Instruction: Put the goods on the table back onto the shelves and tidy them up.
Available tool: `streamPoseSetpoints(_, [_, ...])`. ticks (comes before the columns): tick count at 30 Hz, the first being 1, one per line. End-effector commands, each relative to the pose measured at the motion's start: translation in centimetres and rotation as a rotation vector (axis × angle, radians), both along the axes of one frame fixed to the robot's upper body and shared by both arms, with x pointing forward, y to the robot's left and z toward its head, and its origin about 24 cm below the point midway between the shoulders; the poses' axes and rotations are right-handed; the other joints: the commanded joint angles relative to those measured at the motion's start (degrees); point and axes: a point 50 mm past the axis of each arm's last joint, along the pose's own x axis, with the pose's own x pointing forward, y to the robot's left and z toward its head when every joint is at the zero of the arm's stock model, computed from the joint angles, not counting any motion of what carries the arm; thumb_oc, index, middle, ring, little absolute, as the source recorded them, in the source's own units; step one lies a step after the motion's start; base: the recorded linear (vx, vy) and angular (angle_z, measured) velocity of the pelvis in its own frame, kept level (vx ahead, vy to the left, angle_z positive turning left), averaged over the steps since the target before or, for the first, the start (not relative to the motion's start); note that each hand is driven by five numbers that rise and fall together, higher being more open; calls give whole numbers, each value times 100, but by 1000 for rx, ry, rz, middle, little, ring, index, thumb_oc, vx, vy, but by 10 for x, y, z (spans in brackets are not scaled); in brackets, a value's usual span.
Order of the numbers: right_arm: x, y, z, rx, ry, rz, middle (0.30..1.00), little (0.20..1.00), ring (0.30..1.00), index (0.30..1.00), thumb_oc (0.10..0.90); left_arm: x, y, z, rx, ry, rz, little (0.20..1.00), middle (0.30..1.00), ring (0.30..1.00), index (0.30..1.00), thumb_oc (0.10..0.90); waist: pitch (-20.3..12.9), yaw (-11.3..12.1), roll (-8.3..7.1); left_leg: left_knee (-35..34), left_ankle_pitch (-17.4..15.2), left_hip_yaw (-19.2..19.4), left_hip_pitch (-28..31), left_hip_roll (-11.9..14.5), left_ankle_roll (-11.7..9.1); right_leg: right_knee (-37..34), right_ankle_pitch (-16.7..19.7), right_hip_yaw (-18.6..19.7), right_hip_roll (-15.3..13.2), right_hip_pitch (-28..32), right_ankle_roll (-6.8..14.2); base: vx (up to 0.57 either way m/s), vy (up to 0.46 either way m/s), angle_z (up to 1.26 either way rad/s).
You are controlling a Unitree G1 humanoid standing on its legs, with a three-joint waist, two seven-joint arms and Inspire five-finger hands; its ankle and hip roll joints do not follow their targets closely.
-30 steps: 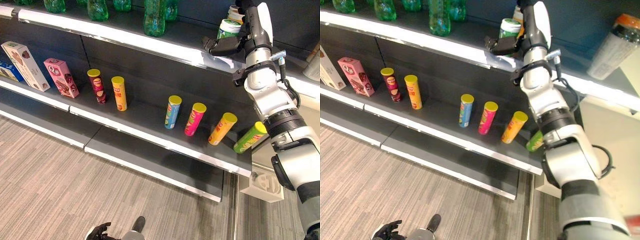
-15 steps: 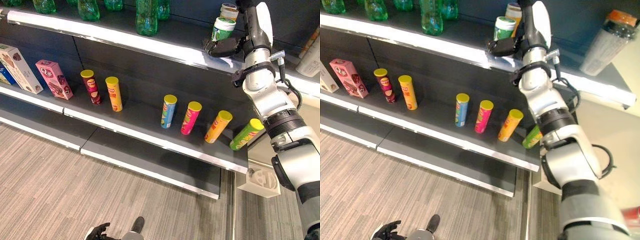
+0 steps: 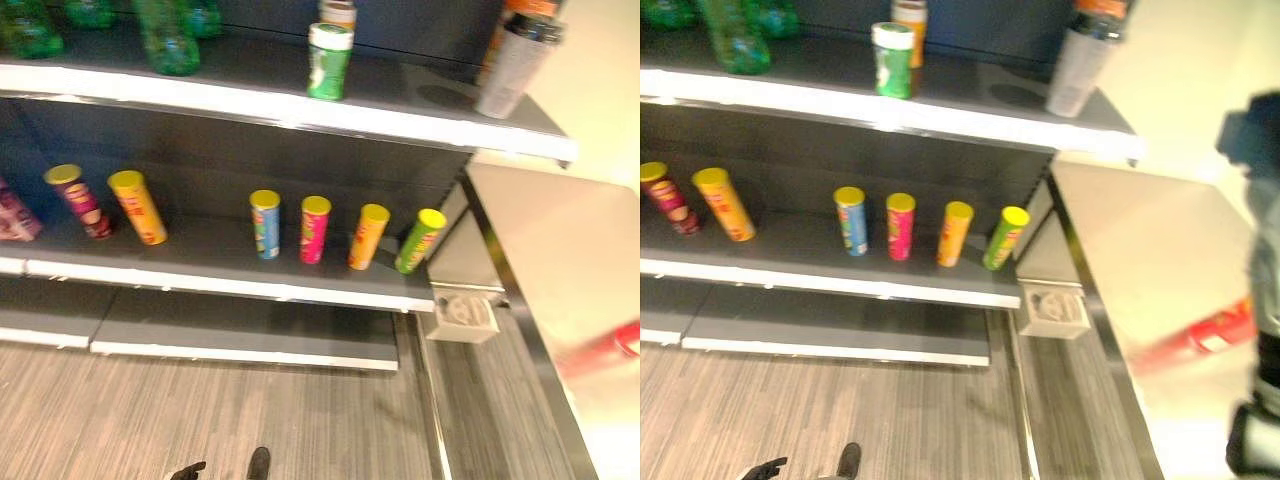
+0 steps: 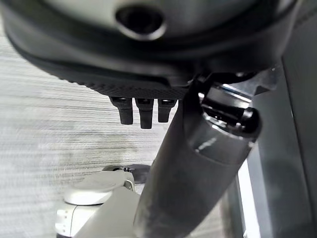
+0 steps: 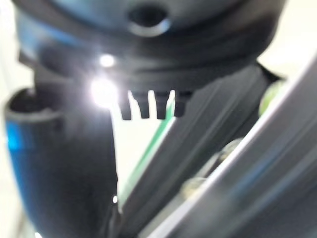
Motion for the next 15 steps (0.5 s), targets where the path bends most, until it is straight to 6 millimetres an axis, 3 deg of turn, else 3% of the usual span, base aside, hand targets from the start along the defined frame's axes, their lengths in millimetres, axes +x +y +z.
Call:
streamPoseSetpoints(1, [-2,-24,25,105,-47,-39,900,900,900,900,800,20,-5,4,-28,-63,-112,900,900,900,900,800,-338,452,45,20,-1124,504,420,77,-5,52,178,-341,-171,-334,308,4,13,-80])
streamPoseSetpoints(7, [-3,-89,3,118,178,-442,900,900,900,900,800,22,-1,9,-40,-101,-130,900,900,900,900,800,-323,50,48,20,-1179,909,645,221,-49,52,193,52,-76,-446,295,6,-23,-43])
streamPoseSetpoints(10, [-2,-132,-37,226,379,-552,900,900,900,900,800,25,-3,9,-57,-105,-143,900,900,900,900,800,-338,-91,73,20,-1198,1047,791,324,-96,52,136,170,10,-408,250,32,-73,-23])
streamPoseSetpoints(15, [-6,-156,-60,313,480,-590,900,900,900,900,800,30,-6,11,-73,-119,-168,900,900,900,900,800,-317,-170,135,20,-1178,1145,900,457,-165,52,50,257,133,-353,176,10,-87,-20])
